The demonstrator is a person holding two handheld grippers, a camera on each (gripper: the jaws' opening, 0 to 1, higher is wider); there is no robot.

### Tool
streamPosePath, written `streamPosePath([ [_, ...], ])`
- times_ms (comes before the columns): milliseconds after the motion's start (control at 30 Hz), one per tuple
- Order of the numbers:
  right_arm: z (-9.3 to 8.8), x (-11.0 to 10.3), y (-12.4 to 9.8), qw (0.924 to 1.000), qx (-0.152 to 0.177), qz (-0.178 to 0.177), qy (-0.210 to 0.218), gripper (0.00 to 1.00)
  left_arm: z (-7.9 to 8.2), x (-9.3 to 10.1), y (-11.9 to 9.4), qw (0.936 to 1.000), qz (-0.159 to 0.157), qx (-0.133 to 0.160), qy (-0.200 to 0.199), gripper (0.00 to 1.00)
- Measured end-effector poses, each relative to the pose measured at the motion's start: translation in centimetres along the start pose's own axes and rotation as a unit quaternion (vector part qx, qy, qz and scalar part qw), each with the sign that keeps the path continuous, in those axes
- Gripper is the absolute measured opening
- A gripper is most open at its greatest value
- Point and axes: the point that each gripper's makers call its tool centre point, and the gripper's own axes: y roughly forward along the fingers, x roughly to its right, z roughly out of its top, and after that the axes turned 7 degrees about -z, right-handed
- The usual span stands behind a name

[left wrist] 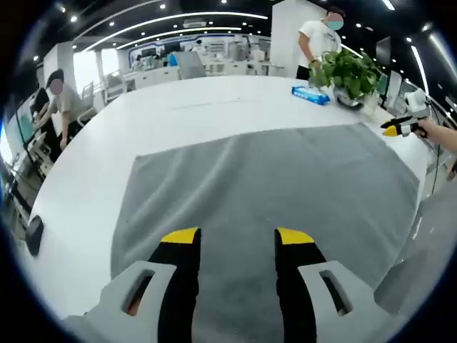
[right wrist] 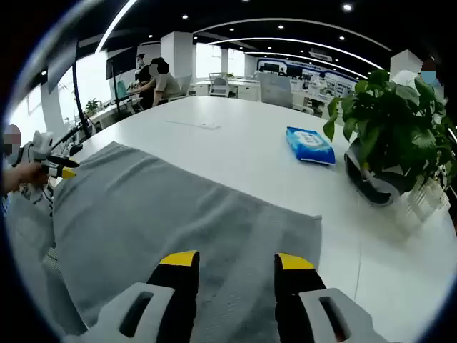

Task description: Open the folded towel by lifting each exposed corner and separating the folded layers until the towel lies flat within the target outline without major curled edges

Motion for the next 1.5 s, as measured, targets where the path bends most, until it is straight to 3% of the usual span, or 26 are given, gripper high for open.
streamPosePath([
  [67, -1.0, -2.5, -0.4, 0.9996, -0.011, 0.026, 0.009, 0.59, -0.3, 0.7, 0.4, 0.9996, -0.026, -0.013, 0.005, 0.66],
  [133, -1.8, -4.0, -0.8, 0.9994, -0.018, 0.029, 0.012, 0.74, -0.6, 1.1, 0.4, 0.9991, -0.034, -0.015, 0.021, 0.76],
  [267, -2.3, -6.1, -1.6, 0.9989, -0.015, 0.043, 0.012, 0.98, -1.9, 1.8, 0.3, 0.9967, -0.049, -0.031, 0.057, 0.98],
  [300, -2.6, -6.6, -1.7, 0.999, -0.02, 0.04, 0.005, 1.0, -2.4, 2.0, 0.1, 0.9961, -0.051, -0.038, 0.062, 0.99],
  [400, -3.3, -7.1, -1.6, 0.9987, -0.034, 0.032, -0.02, 1.0, -2.9, 2.1, -0.2, 0.9957, -0.052, -0.04, 0.065, 0.99],
  [567, -4.0, -7.9, -0.7, 0.9973, -0.056, 0.042, -0.022, 1.0, -3.7, 1.5, -0.1, 0.995, -0.044, -0.051, 0.074, 0.99],
  [667, -5.0, -7.1, 0.1, 0.9963, -0.077, 0.032, -0.022, 1.0, -5.6, 0.8, 0.2, 0.9888, -0.034, -0.105, 0.1, 1.0],
  [700, -5.4, -6.9, 0.2, 0.9953, -0.091, 0.027, -0.019, 1.0, -5.2, 1.0, 0.8, 0.9947, -0.033, -0.08, 0.057, 1.0],
  [733, -5.8, -6.7, 0.3, 0.9944, -0.102, 0.021, -0.021, 1.0, -5.1, 0.9, 1.0, 0.9962, -0.025, -0.075, 0.035, 1.0],
  [767, -6.0, -6.6, 0.5, 0.9939, -0.105, 0.019, -0.026, 1.0, -4.8, 0.3, 0.8, 0.9957, -0.025, -0.069, 0.055, 1.0],
  [833, -7.0, -6.4, 0.6, 0.991, -0.128, 0.01, -0.037, 1.0, -4.7, 0.3, 0.7, 0.9959, -0.024, -0.067, 0.055, 1.0],
  [867, -6.4, -6.4, 0.8, 0.9929, -0.109, 0.014, -0.044, 1.0, -4.7, 0.2, 0.7, 0.9959, -0.024, -0.067, 0.055, 1.0],
  [1200, -5.3, -4.8, 1.9, 0.9939, -0.106, 0.005, -0.03, 1.0, -3.5, -0.9, 2.2, 0.995, -0.037, -0.067, 0.064, 1.0],
  [1500, -3.7, -3.1, 3.6, 0.9957, -0.09, -0.003, -0.02, 1.0, -1.2, -2.0, 4.4, 0.9943, -0.049, -0.058, 0.076, 1.0],
])
